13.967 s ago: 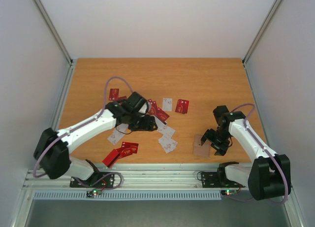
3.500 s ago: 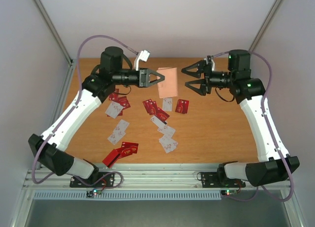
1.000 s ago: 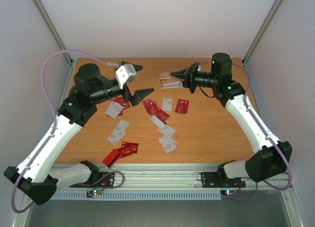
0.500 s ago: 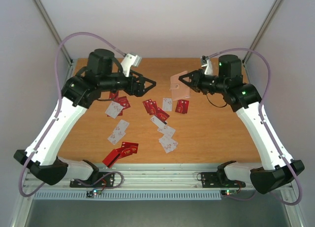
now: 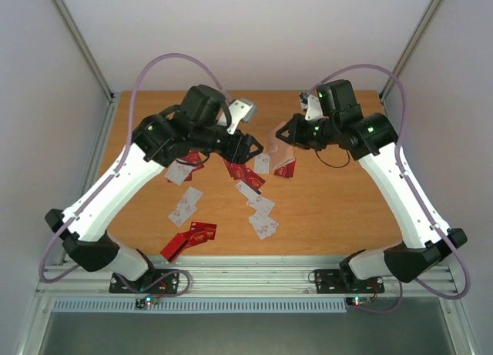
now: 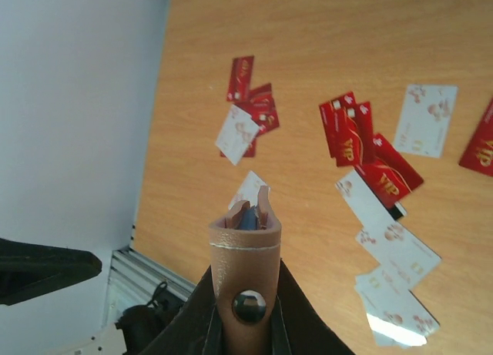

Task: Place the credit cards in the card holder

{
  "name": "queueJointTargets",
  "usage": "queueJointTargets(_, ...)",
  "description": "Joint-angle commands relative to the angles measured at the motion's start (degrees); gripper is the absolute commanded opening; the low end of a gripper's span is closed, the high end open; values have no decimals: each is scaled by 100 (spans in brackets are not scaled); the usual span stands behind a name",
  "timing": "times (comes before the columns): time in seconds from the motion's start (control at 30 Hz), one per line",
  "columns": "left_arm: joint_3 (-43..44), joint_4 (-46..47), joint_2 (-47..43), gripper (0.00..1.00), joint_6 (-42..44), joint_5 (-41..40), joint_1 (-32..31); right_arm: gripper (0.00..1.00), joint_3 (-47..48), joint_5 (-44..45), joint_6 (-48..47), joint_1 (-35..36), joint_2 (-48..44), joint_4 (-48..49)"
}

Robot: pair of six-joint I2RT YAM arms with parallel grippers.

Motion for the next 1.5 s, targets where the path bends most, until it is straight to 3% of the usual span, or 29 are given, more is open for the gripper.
queueJointTargets(0.0,290,-36,238,58,7,-529,-262,1,237,254,-61,115,37,-633)
queueJointTargets(0.3,252,205,501,54,7,-814,-750,1,274,-32,201,169,26,-561)
queueJointTargets(0.7,314,457,785,48,-118,-1172,-933,1,323,-451,416,173,18,-537)
queueJointTargets(0.87,349,496,886,59,-154,-1279,-1004,1,369,-539,430,172,30,-530)
queueJointTargets(0.97,371,508,909,60,-135,-1356,-1030,1,361,-583,455,173,26,-562)
queueJointTargets(1.17,417,437,948,36,-31,-2119,-1088,1,391,-700,607,172,13,-543)
queueJointTargets(1.47,498,135,1078,11,36,-2885,-1112,1,558,-806,711,171,93,-563)
